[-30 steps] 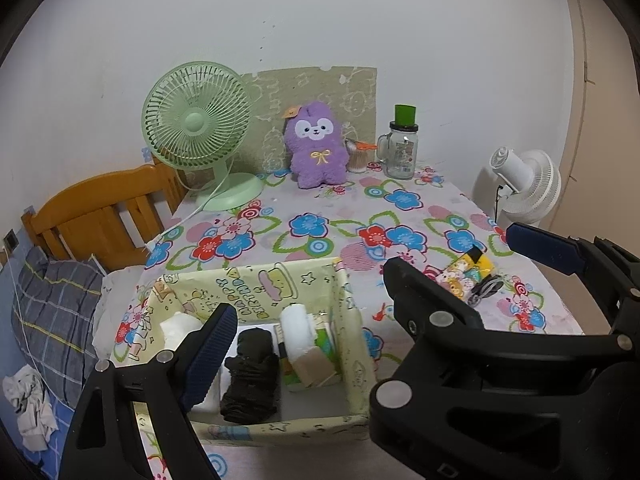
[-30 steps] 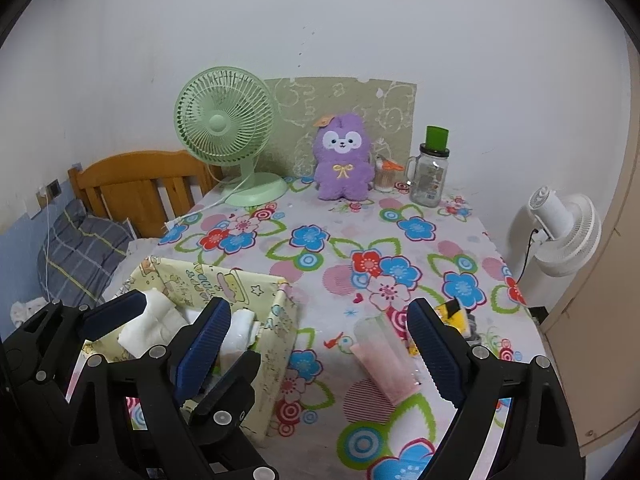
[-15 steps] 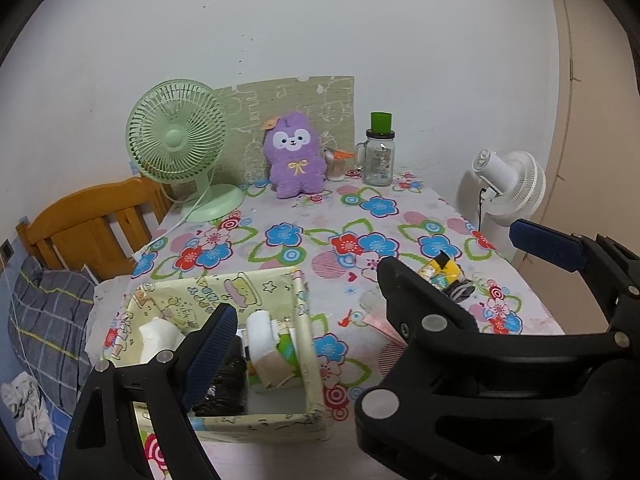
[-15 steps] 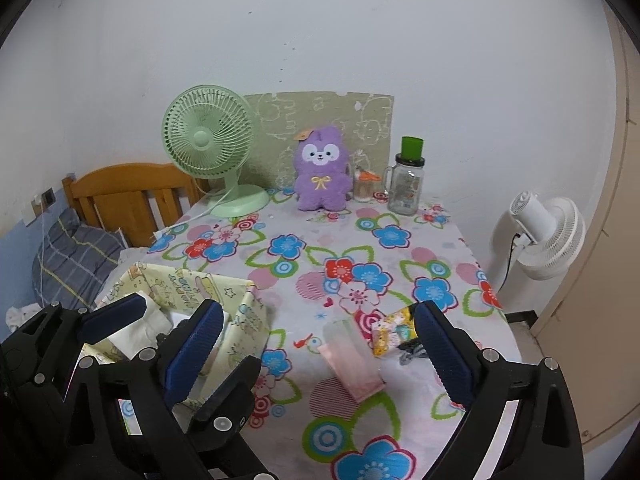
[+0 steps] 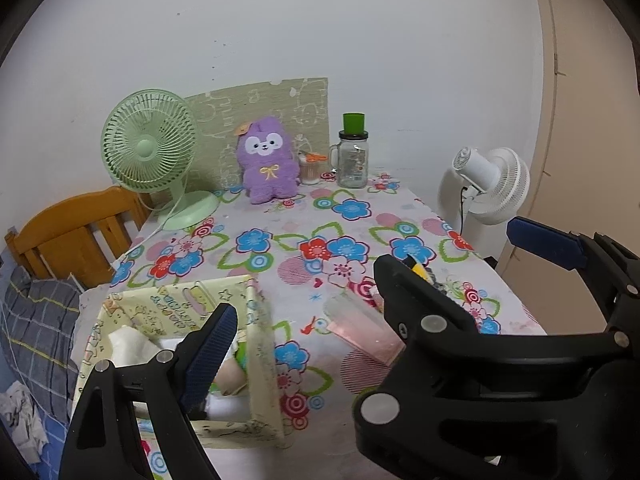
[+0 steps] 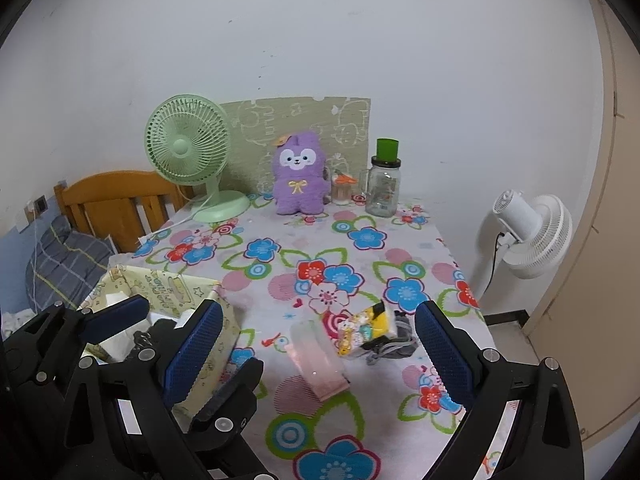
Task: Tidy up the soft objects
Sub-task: 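Withdraw both tools from the box toward the clear pack and yellow bag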
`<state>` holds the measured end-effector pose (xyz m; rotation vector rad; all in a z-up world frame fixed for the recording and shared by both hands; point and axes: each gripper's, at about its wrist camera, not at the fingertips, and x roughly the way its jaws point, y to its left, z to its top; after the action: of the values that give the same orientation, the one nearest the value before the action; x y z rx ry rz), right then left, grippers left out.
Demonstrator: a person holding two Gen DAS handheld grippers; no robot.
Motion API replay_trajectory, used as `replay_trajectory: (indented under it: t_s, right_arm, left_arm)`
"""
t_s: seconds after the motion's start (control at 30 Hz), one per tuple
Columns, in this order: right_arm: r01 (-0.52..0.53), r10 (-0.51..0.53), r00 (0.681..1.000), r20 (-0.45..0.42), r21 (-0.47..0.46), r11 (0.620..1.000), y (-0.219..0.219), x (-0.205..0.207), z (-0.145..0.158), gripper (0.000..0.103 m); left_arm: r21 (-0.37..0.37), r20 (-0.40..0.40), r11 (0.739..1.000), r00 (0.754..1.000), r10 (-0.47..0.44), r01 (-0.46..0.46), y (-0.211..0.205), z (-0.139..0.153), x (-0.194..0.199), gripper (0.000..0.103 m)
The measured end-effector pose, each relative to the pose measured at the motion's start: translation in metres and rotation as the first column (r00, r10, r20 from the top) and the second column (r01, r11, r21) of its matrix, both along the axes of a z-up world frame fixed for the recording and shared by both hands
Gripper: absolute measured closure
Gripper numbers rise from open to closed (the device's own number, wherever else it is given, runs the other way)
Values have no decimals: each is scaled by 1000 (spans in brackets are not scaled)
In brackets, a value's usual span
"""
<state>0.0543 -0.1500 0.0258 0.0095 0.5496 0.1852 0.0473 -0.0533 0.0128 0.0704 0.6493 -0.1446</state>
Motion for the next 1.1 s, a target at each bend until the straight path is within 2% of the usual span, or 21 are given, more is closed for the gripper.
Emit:
replay_trajectory:
  t_s: [0.7, 1.1]
  right_arm:
    - [22, -23, 999, -31, -14, 1000, -51, 26, -35, 5]
    - [31, -32, 996, -82, -16, 999, -67, 51, -60, 5]
  left_arm:
    - [-14, -49, 1000, 999, -23, 23, -53, -32, 28, 13]
    - [-12, -95, 1000, 995, -22, 21, -70, -53, 50, 13]
